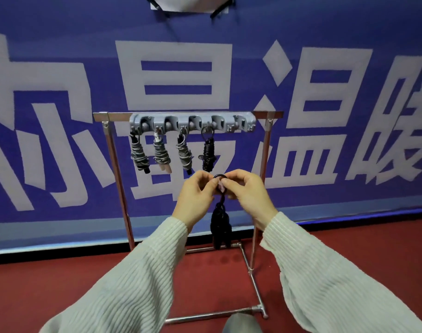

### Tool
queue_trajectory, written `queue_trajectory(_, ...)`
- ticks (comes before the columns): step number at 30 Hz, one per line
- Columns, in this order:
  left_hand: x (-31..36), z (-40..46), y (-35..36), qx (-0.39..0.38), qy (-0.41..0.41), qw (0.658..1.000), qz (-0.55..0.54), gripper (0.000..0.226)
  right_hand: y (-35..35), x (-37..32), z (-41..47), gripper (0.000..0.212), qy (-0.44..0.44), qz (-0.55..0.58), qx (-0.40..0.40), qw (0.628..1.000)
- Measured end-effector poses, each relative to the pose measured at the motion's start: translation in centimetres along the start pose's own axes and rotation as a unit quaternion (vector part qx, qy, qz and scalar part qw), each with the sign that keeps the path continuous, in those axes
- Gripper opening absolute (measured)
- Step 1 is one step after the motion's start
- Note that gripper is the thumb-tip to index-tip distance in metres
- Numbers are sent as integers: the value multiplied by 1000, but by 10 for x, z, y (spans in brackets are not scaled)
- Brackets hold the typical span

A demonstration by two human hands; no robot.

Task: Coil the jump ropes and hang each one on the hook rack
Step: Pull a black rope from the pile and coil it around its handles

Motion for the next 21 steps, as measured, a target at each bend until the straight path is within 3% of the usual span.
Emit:
queue_trajectory(8, 5, 94, 21, -38, 24, 995, 87, 10, -41, -19, 70, 8, 0, -8, 58, 998)
queue_trajectory(21, -8, 210, 36, 11, 49, 993, 104, 12, -71, -26, 175, 14, 5, 27, 110, 994)
Point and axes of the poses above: each hand's wrist, its own z-axis towards the middle knuckle, its own y-axis out of the palm, x = y × z, the point moved 8 cm from there along z, towards the middle knuckle, and after that the axes turned 8 degrees about y, right-handed, at the moved point
